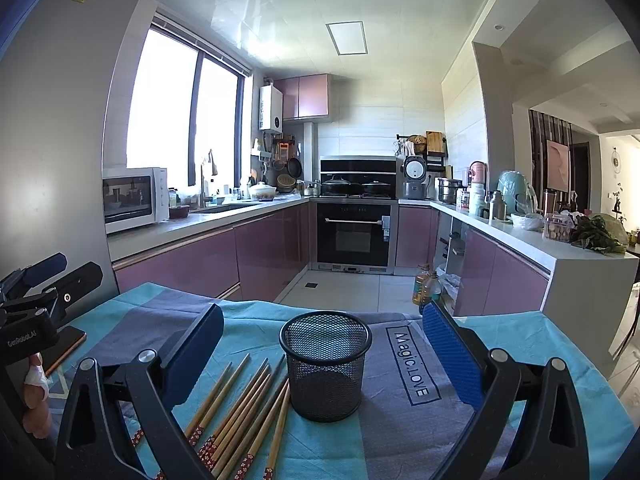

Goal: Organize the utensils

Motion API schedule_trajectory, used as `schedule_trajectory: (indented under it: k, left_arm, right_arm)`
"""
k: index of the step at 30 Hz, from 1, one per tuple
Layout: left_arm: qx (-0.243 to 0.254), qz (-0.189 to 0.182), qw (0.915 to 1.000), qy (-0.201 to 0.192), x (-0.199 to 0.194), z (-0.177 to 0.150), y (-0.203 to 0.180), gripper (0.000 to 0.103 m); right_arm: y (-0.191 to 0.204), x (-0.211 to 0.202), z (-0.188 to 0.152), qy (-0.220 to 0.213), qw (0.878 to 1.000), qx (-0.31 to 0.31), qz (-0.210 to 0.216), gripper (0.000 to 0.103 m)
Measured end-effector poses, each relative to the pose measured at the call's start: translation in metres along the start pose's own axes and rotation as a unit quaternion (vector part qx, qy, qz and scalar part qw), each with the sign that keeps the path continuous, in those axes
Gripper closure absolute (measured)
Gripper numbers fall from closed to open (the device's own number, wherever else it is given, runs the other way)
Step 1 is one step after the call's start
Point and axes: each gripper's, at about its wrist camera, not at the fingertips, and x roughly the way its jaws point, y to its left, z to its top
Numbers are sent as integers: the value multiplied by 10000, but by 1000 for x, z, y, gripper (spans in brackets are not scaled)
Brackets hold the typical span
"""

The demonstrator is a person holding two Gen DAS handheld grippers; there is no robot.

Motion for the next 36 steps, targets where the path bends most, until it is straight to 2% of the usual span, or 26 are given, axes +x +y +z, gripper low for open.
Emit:
schedule_trajectory:
  k: [36]
  left_arm:
    - [33, -53, 10000, -37, -3, -1, -2, 5]
  right_arm:
    - [-5, 5, 0, 20, 10000, 92, 8, 7]
